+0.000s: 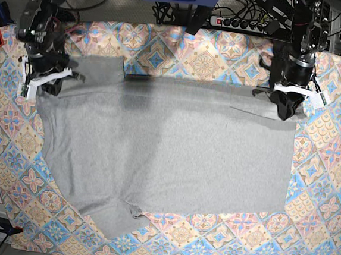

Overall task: Fold the T-shirt properly
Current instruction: 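Lift the collar edge and pull it over toward the hem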

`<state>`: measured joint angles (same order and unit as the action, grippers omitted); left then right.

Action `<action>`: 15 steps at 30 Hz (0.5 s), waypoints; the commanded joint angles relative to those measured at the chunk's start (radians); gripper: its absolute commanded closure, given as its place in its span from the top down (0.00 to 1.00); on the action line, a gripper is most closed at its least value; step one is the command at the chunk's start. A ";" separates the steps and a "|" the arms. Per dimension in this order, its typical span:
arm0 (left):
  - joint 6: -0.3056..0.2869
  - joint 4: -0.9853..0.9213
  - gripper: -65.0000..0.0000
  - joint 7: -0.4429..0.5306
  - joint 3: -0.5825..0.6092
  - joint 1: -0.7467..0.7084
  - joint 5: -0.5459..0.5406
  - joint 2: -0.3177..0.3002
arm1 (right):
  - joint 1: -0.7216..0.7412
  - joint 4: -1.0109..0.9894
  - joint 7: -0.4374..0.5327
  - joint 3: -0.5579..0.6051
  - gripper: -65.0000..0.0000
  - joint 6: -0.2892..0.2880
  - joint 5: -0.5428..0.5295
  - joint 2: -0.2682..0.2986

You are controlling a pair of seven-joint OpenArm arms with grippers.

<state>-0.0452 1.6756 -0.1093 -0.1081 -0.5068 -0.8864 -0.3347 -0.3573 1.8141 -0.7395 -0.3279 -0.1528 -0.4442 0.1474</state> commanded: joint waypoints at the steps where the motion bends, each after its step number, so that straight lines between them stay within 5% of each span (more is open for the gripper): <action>1: -0.002 -0.004 0.00 0.020 -0.005 0.015 0.003 -0.010 | 0.030 0.017 0.015 -0.007 0.00 0.002 -0.002 0.013; 15: -0.002 -0.151 0.00 -0.076 -0.005 0.225 0.003 -0.010 | 0.287 -0.276 0.015 -0.004 0.00 0.000 -0.002 0.013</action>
<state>-0.0414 1.5108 -0.2073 -0.1066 -0.2825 -0.8833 -0.3325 -0.0830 1.5200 -0.7490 -0.3275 -0.1501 -0.4435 0.1471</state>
